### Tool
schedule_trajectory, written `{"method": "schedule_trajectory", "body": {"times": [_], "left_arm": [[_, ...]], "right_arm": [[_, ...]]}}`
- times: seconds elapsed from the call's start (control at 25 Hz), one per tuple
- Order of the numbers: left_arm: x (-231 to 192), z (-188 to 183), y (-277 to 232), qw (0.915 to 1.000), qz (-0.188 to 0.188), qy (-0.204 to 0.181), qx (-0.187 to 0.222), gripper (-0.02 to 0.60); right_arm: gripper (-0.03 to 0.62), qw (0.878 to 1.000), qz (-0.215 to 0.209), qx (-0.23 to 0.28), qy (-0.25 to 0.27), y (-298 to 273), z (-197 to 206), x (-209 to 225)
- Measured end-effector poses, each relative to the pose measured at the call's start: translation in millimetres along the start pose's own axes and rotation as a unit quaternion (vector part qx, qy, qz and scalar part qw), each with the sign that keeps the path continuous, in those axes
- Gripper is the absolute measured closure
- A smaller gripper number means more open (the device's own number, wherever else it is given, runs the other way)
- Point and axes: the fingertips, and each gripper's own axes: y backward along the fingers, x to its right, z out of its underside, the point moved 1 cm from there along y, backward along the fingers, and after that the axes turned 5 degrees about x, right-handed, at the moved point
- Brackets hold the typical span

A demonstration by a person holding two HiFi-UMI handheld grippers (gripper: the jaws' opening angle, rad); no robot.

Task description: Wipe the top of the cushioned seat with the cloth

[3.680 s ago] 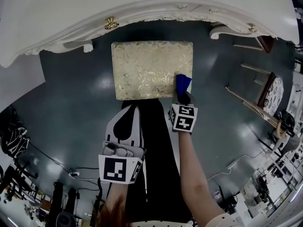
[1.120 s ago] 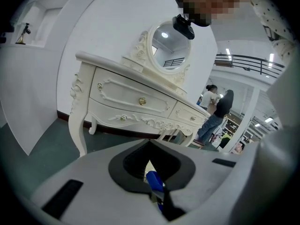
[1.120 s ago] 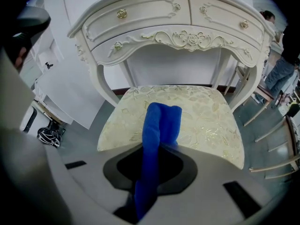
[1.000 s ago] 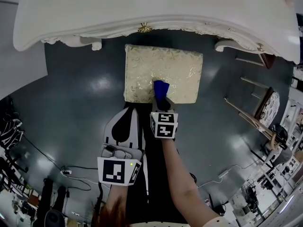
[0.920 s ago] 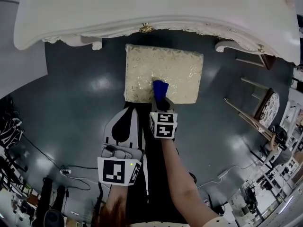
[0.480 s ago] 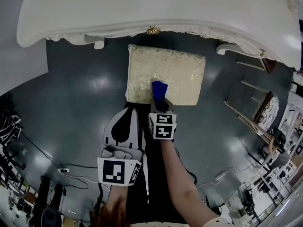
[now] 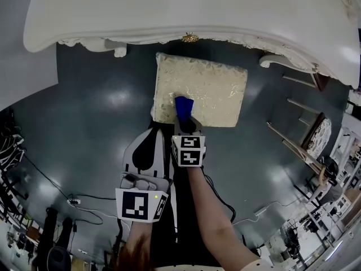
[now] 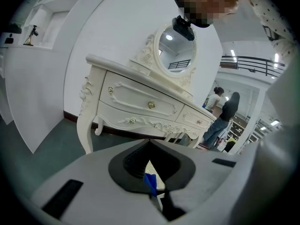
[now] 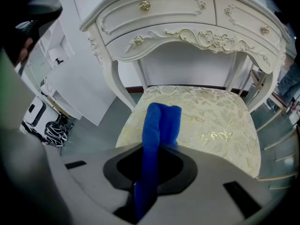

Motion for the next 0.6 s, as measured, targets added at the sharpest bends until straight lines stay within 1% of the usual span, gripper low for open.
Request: {"method": "schedule_trajectory", "body": {"times": [0.4,0.6], "left_arm": [[-7.5,-5.2,2.2,0.9999,-0.007,0.004,0.008,0.583],[-14.6,-7.6,4.1,0.9998,-0.015,0.008,0.013,0.583]], "right_arm": [[0.533,1.000,-0.019,-0.002,0.018,-5.4,-3.4,-19.3],[0.533,1.000,-0.020,-0.006,0.021,-7.0,-3.5,-24.2]]}}
